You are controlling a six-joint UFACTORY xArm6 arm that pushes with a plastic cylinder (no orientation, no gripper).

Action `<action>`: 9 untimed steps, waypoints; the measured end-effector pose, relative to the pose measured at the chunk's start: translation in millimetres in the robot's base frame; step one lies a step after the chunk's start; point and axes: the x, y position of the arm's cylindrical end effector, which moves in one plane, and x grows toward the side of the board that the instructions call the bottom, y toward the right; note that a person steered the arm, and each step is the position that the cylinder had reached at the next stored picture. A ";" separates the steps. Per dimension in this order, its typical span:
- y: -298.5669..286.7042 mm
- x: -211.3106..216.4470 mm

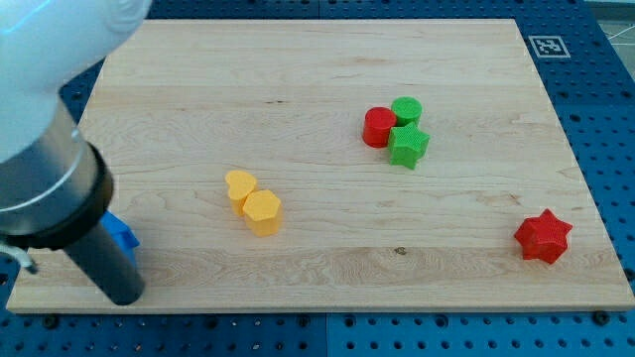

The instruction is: Slide yellow hexagon a bit down

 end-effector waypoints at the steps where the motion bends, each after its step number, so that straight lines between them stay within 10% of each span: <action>1: -22.8 -0.1; 5: 109.2 4.7; 9: 171.0 -129.0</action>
